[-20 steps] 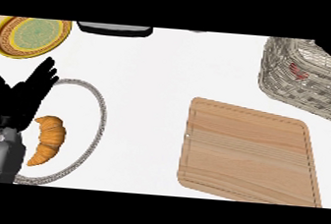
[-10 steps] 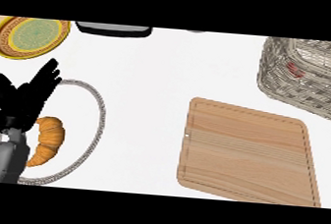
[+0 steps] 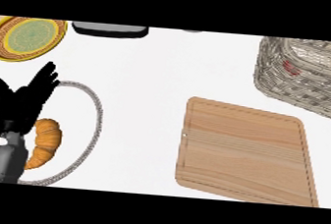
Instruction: Pick the tomato from the cutting board and place it in the basket
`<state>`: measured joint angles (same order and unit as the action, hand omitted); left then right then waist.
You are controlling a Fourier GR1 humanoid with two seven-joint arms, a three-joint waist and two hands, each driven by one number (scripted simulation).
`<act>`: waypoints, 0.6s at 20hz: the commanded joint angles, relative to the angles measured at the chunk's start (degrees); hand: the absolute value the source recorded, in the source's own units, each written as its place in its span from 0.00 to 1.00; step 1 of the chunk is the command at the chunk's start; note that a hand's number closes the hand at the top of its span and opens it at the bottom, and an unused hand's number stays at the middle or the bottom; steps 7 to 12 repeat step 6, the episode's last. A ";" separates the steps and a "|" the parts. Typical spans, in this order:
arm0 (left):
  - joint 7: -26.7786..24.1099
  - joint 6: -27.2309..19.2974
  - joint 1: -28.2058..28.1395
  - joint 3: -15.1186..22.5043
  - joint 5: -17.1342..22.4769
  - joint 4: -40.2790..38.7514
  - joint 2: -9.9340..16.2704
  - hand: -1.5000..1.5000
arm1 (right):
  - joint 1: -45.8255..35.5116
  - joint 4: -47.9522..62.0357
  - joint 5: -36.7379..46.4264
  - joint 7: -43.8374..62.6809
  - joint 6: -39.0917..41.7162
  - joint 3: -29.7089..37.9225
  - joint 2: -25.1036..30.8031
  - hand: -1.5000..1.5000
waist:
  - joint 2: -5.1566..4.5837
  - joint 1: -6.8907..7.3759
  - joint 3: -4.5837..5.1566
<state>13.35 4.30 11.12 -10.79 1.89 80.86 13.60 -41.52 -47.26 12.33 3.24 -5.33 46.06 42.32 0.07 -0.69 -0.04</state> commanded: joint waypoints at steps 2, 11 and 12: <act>2.87 0.43 -0.65 0.08 0.76 3.88 0.49 0.50 | 8.21 3.85 -5.01 -2.10 13.63 3.29 8.52 0.00 | 0.05 0.44 -0.04; 1.76 -0.97 0.58 0.40 -0.75 1.40 -0.19 0.50 | 14.68 8.42 -8.97 -8.24 22.18 6.99 13.32 0.00 | -0.13 0.18 -0.07; 1.76 -0.97 0.58 0.40 -0.75 1.40 -0.19 0.50 | 14.68 8.42 -8.97 -8.24 22.18 6.99 13.32 0.00 | -0.13 0.18 -0.07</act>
